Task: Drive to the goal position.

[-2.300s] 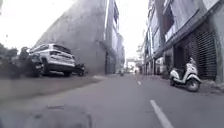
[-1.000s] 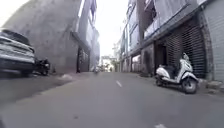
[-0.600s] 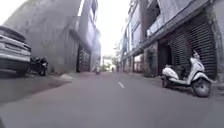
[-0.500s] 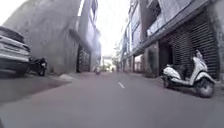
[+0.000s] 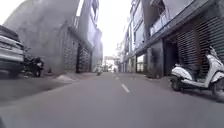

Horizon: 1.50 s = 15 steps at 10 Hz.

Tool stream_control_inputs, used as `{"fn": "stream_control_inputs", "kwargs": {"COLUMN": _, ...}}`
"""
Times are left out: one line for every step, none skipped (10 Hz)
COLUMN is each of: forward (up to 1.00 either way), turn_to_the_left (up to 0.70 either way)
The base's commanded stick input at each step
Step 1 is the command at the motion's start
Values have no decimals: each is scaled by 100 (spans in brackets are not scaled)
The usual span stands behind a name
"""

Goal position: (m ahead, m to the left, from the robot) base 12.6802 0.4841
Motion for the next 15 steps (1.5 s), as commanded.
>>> {"fn": "stream_control_inputs", "kwargs": {"forward": 100, "turn_to_the_left": 0}}
{"fn": "stream_control_inputs", "kwargs": {"forward": 100, "turn_to_the_left": 0}}
{"fn": "stream_control_inputs", "kwargs": {"forward": 100, "turn_to_the_left": 0}}
{"fn": "stream_control_inputs", "kwargs": {"forward": 100, "turn_to_the_left": 0}}
{"fn": "stream_control_inputs", "kwargs": {"forward": 100, "turn_to_the_left": 0}}
{"fn": "stream_control_inputs", "kwargs": {"forward": 100, "turn_to_the_left": 0}}
{"fn": "stream_control_inputs", "kwargs": {"forward": 100, "turn_to_the_left": 0}}
{"fn": "stream_control_inputs", "kwargs": {"forward": 100, "turn_to_the_left": 0}}
{"fn": "stream_control_inputs", "kwargs": {"forward": 100, "turn_to_the_left": 0}}
{"fn": "stream_control_inputs", "kwargs": {"forward": 100, "turn_to_the_left": 0}}
{"fn": "stream_control_inputs", "kwargs": {"forward": 100, "turn_to_the_left": 0}}
{"fn": "stream_control_inputs", "kwargs": {"forward": 100, "turn_to_the_left": 0}}
{"fn": "stream_control_inputs", "kwargs": {"forward": 100, "turn_to_the_left": 0}}
{"fn": "stream_control_inputs", "kwargs": {"forward": 100, "turn_to_the_left": 0}}
{"fn": "stream_control_inputs", "kwargs": {"forward": 100, "turn_to_the_left": 0}}
